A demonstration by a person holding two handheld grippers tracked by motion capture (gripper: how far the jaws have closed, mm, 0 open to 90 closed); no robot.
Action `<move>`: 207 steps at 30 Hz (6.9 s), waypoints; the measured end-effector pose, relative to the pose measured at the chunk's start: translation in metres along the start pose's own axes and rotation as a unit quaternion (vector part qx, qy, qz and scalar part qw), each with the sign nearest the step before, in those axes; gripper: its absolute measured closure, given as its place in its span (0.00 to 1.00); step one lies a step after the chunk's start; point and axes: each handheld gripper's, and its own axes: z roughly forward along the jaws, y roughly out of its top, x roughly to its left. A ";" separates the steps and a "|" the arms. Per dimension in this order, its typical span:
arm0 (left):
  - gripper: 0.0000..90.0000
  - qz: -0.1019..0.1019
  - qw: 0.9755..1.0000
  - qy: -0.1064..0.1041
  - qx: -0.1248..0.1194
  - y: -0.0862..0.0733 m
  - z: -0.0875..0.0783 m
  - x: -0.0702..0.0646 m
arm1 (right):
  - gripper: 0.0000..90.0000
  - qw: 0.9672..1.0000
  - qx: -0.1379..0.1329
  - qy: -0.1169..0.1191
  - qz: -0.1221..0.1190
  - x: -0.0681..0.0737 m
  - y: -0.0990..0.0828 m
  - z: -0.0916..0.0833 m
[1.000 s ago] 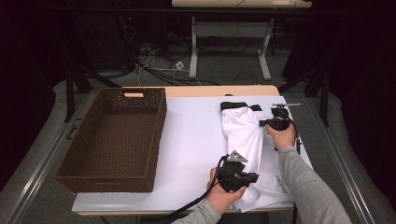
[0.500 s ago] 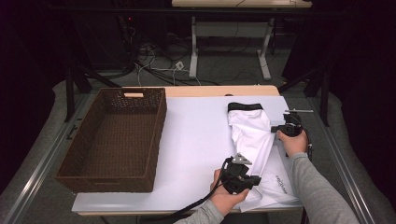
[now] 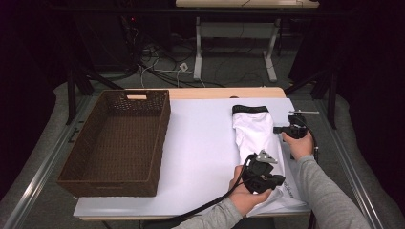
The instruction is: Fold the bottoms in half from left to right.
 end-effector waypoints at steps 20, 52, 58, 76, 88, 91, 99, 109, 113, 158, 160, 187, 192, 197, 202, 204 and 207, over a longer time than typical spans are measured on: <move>0.61 -0.036 0.998 0.051 -0.018 -0.023 0.001 0.039 | 1.00 0.999 0.009 -0.029 -0.013 -0.015 0.000 0.001; 0.52 -0.117 0.981 0.153 -0.008 -0.071 0.004 0.104 | 0.47 0.975 -0.087 -0.004 -0.206 0.091 0.013 -0.019; 0.64 -0.134 0.981 0.142 -0.014 -0.072 0.008 0.107 | 0.43 0.978 -0.081 0.007 -0.194 0.105 0.016 -0.017; 0.96 -0.144 0.983 0.114 -0.010 -0.072 0.012 0.106 | 0.43 0.972 -0.012 0.006 -0.234 0.142 0.013 0.038; 0.97 -0.131 0.985 0.106 -0.025 -0.073 0.001 0.096 | 0.44 0.958 0.042 -0.055 -0.280 0.148 0.001 0.074; 0.97 -0.131 0.985 0.107 -0.024 -0.073 0.000 0.095 | 0.45 0.954 0.045 -0.070 -0.288 0.148 -0.001 0.080; 0.97 -0.134 0.985 0.105 -0.024 -0.074 0.000 0.097 | 0.75 0.957 0.036 -0.069 -0.281 0.147 -0.001 0.088; 0.97 -0.132 0.985 0.110 -0.017 -0.075 -0.001 0.100 | 0.99 0.975 0.047 -0.041 -0.211 0.141 0.008 0.088; 0.97 -0.128 0.985 0.116 -0.013 -0.073 -0.007 0.101 | 0.99 0.981 0.041 -0.012 -0.189 0.143 0.012 0.089; 0.75 -0.169 0.954 0.243 -0.043 -0.093 -0.123 0.147 | 0.59 0.964 -0.019 0.084 -0.252 0.262 0.042 0.103; 0.69 -0.166 0.955 0.240 -0.048 -0.094 -0.124 0.145 | 0.56 0.965 -0.026 0.086 -0.248 0.258 0.040 0.098; 0.46 -0.140 0.962 0.221 -0.083 -0.122 -0.138 0.123 | 0.42 0.960 -0.070 0.077 -0.262 0.179 -0.034 -0.025; 0.42 -0.137 0.964 0.216 -0.073 -0.127 -0.134 0.120 | 0.42 0.964 -0.070 0.088 -0.243 0.160 -0.067 -0.037; 0.34 -0.130 0.966 0.213 -0.070 -0.130 -0.128 0.120 | 0.45 0.970 -0.030 0.078 -0.228 0.153 -0.098 -0.040; 0.28 -0.136 0.964 0.216 -0.072 -0.133 -0.124 0.121 | 0.47 0.973 -0.018 0.078 -0.218 0.156 -0.116 -0.043; 0.27 -0.138 0.964 0.217 -0.071 -0.133 -0.123 0.122 | 0.52 0.973 -0.015 0.081 -0.215 0.157 -0.120 -0.046; 0.24 -0.143 0.963 0.216 -0.071 -0.134 -0.124 0.123 | 0.58 0.975 0.002 0.084 -0.205 0.155 -0.125 -0.052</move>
